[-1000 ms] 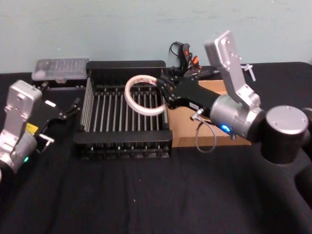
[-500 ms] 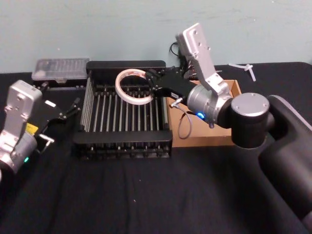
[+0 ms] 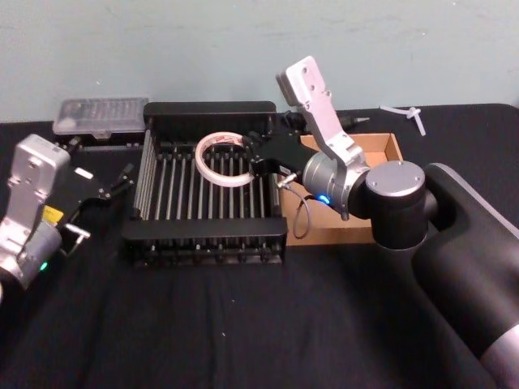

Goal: Pick up the white tape and place it into the black box , Pick up the silver tape and place it into the brown box.

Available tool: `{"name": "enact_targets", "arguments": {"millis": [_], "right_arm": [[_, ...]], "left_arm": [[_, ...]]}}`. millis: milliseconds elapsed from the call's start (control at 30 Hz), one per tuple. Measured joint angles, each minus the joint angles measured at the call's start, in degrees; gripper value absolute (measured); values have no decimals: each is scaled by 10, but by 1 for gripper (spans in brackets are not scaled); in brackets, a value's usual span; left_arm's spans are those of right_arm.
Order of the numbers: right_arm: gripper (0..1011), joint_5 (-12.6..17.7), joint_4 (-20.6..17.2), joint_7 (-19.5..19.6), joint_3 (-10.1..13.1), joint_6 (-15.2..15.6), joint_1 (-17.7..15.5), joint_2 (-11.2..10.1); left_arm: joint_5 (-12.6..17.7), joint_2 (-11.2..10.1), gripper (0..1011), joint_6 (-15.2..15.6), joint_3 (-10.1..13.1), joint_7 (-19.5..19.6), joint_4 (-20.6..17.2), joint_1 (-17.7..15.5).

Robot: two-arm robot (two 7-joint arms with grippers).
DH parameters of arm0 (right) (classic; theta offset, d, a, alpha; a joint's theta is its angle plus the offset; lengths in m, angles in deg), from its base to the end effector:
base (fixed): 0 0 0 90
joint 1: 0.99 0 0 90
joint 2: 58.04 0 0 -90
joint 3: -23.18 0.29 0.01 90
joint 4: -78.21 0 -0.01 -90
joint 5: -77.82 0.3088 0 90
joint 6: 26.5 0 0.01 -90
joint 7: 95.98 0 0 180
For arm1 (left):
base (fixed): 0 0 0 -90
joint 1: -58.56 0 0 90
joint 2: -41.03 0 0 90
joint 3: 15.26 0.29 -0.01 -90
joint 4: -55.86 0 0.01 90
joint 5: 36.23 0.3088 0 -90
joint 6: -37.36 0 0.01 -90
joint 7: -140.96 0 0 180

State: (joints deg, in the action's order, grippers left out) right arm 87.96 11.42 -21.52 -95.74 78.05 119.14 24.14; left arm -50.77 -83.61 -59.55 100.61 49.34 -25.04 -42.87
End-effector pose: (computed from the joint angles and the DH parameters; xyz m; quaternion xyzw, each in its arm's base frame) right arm 0.4474 0.0850 -0.2521 -0.1471 0.0135 -0.4418 0.8848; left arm 0.3581 0.0826 -0.3023 0.1415 -0.1325 0.5799 0.7913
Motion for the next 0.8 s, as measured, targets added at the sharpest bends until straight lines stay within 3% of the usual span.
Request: {"name": "enact_targets", "arguments": {"millis": [467, 667, 800], "right_arm": [[75, -6, 1, -1, -1, -1, 0, 0], [224, -4, 0, -2, 0, -1, -1, 0], [374, -4, 0, -2, 0, 0, -1, -1]], "left_arm": [[0, 0, 1001, 0, 0, 0, 0, 0], [0, 0, 1001, 0, 0, 0, 0, 0], [0, 0, 1001, 0, 0, 0, 0, 0]]}}
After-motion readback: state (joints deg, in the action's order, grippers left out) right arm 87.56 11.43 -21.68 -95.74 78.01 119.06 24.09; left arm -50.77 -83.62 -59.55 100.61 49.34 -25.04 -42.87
